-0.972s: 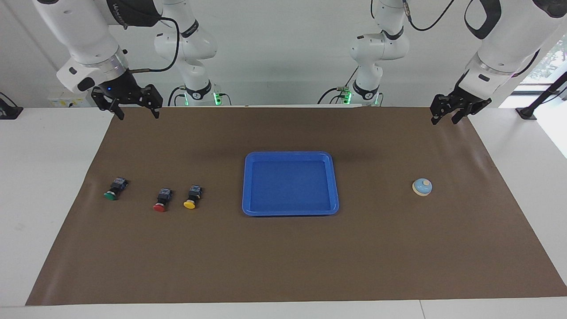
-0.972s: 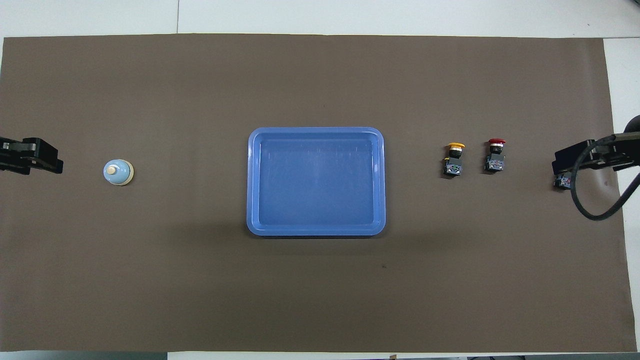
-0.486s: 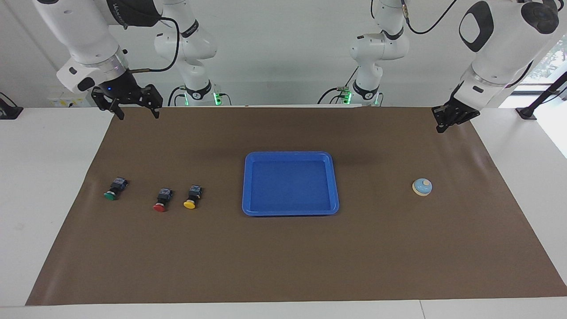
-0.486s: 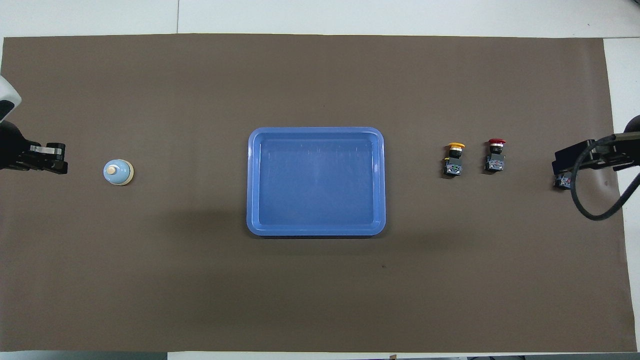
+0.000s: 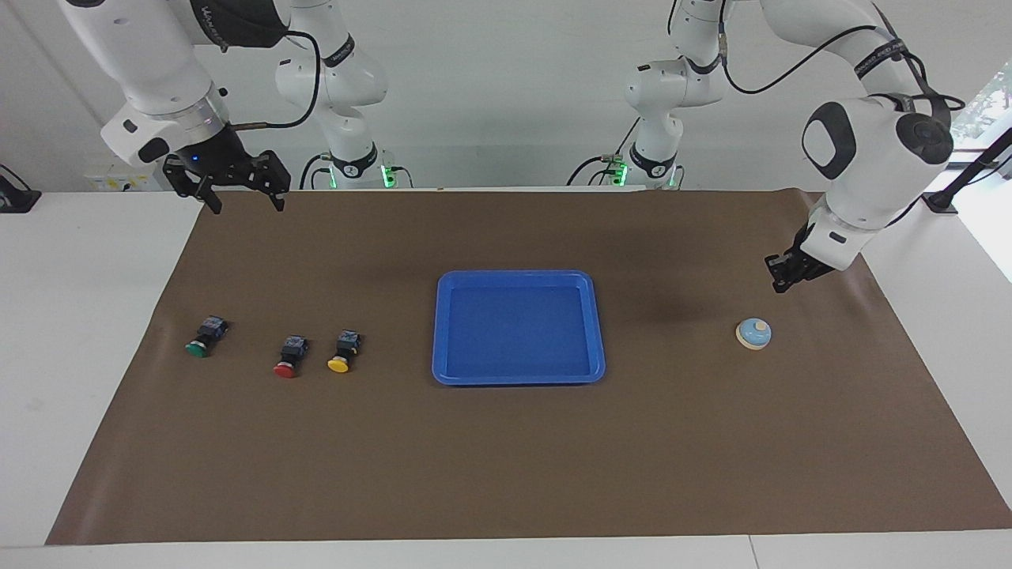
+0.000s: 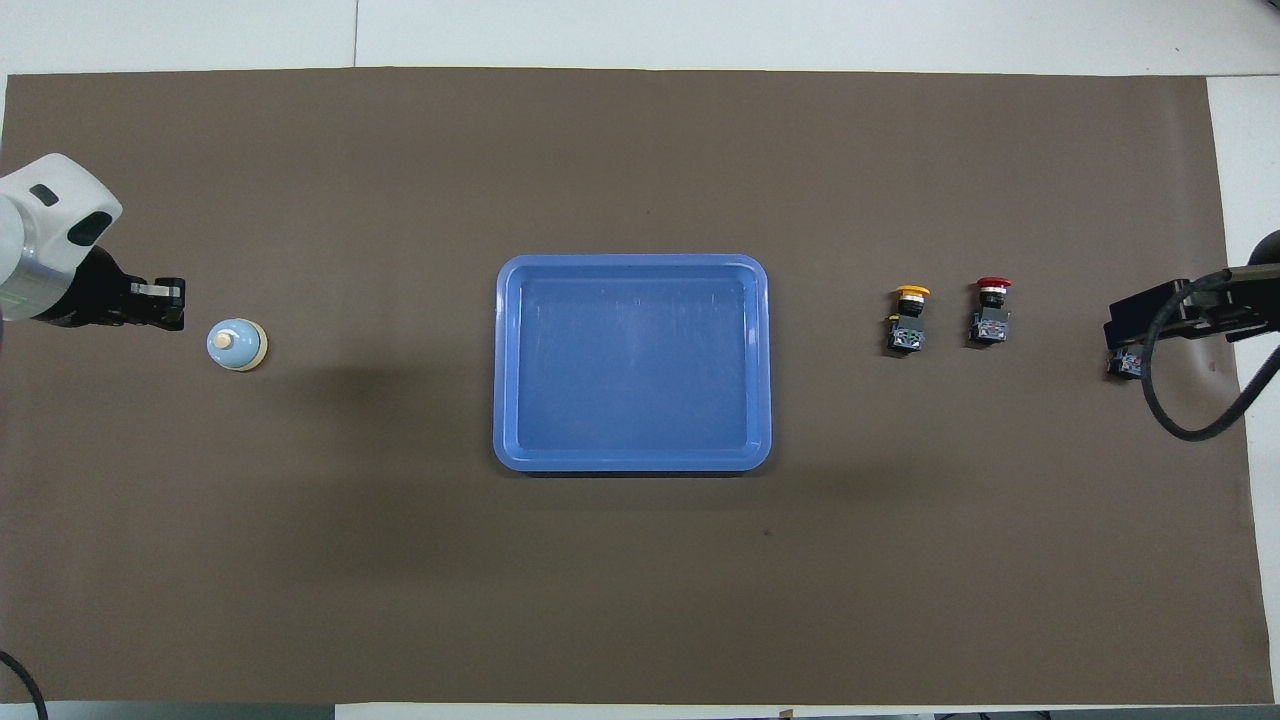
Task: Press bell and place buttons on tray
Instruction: 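Move the left gripper over the bell and press down on it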
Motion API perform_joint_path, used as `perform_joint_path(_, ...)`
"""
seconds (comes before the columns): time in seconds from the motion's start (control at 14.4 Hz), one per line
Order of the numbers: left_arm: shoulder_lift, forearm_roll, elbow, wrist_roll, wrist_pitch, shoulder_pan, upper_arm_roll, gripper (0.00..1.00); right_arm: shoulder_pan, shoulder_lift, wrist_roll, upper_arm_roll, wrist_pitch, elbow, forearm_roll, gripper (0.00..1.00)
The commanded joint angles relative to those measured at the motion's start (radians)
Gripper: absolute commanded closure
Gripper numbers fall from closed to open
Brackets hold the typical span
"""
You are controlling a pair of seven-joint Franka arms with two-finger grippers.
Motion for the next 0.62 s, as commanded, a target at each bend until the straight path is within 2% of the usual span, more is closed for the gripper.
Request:
perform_joint_path(0.0, 0.005, 0.015, -0.071, 0.007, 0.112, 0.032, -0.003, 1.0, -0.017, -0.018, -0.01, 0.012, 0.003, -0.021, -0.013, 0.0)
perform_joint_path(0.28, 0.011, 0.015, -0.162, 0.01, 0.227, 0.053, -0.003, 1.0, -0.017, -0.018, -0.01, 0.012, 0.003, -0.02, -0.013, 0.0)
perform_joint_path(0.56, 0.071, 0.015, -0.163, 0.01, 0.278, 0.052, -0.003, 1.0, -0.017, -0.018, -0.01, 0.012, 0.003, -0.021, -0.013, 0.0)
